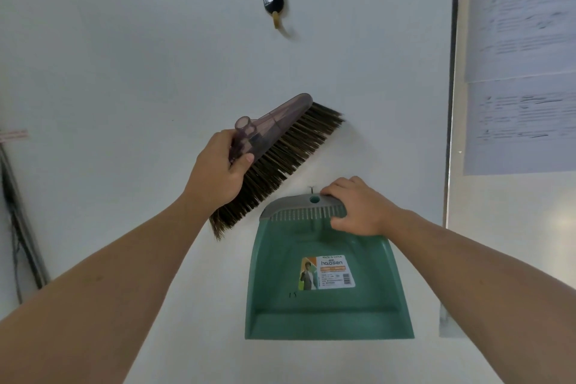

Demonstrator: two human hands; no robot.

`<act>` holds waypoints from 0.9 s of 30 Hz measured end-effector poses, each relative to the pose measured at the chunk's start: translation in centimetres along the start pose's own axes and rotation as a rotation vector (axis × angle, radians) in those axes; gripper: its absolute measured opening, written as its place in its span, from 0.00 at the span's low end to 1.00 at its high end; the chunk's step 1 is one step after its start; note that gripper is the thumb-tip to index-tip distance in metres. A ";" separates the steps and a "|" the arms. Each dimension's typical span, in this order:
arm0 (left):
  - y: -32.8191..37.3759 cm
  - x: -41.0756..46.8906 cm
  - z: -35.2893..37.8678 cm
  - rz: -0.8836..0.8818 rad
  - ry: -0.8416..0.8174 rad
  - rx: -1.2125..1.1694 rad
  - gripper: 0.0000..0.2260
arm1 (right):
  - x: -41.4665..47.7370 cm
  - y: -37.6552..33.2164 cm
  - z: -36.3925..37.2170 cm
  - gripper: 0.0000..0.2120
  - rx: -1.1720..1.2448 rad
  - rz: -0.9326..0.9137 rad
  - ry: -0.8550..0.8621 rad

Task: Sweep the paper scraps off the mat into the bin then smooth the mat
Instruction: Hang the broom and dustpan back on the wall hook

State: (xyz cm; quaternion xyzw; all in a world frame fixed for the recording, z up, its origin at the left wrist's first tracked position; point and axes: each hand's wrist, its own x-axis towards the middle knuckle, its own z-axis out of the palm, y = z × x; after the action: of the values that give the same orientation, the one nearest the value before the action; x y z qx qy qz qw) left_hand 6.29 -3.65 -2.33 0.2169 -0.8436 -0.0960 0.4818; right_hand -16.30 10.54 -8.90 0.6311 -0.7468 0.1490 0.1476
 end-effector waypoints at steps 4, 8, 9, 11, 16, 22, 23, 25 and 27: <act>-0.1 0.3 0.5 0.003 -0.013 -0.002 0.15 | 0.0 0.1 0.4 0.30 0.027 0.004 0.014; -0.2 0.7 0.8 0.011 -0.017 -0.002 0.15 | -0.3 0.3 0.3 0.33 0.053 0.027 0.002; -0.1 0.9 0.7 0.015 -0.013 -0.004 0.15 | -0.4 0.4 0.4 0.33 0.071 0.034 0.004; 0.4 1.5 0.6 0.037 -0.002 -0.003 0.16 | -0.6 0.5 0.3 0.33 0.125 0.054 0.035; 2.2 3.7 0.2 0.117 -0.052 -0.016 0.17 | -0.6 1.4 -1.6 0.23 0.190 0.157 0.387; 5.1 6.9 1.2 0.122 -0.233 -0.014 0.18 | -0.4 2.6 -5.8 0.20 0.410 0.449 0.769; 5.3 7.3 1.6 0.110 -0.246 -0.020 0.18 | -0.6 2.9 -6.1 0.22 0.430 0.487 0.803; 5.6 7.9 2.6 0.090 -0.284 -0.042 0.17 | -0.8 3.3 -6.8 0.24 0.518 0.595 0.890; 5.7 8.4 3.6 0.075 -0.324 -0.064 0.16 | -1.0 3.6 -7.4 0.24 0.615 0.637 0.941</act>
State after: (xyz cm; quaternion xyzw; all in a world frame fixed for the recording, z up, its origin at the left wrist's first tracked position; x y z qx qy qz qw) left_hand -2.05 -2.65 4.40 0.1516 -0.9141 -0.1383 0.3496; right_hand -19.41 15.06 -2.73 0.2594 -0.6761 0.6535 0.2202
